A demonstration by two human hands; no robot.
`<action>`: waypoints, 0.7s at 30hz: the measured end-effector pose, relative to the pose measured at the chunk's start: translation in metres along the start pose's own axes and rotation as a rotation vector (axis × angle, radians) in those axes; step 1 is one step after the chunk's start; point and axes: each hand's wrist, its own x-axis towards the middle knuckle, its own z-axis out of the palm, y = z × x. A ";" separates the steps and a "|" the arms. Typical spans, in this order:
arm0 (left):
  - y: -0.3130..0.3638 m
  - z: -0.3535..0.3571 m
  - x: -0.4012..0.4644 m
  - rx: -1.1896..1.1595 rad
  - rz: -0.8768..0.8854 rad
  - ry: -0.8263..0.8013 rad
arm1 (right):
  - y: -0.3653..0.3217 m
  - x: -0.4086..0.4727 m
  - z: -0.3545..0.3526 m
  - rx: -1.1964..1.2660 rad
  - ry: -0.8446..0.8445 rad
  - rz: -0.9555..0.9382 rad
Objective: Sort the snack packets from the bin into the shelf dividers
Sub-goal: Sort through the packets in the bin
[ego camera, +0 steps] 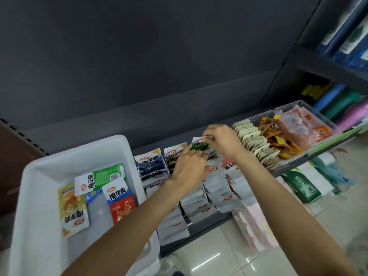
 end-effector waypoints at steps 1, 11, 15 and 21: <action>0.000 0.000 -0.001 -0.004 -0.005 0.005 | -0.002 0.003 0.002 -0.005 -0.002 0.012; 0.003 0.000 -0.008 -0.002 0.016 0.058 | -0.012 0.003 0.022 -0.311 -0.212 0.029; -0.014 -0.006 -0.031 -0.090 0.033 0.326 | -0.017 -0.006 0.010 -0.038 -0.007 0.065; -0.084 -0.029 -0.121 -0.271 -0.288 0.800 | -0.123 -0.043 -0.017 0.511 0.328 -0.075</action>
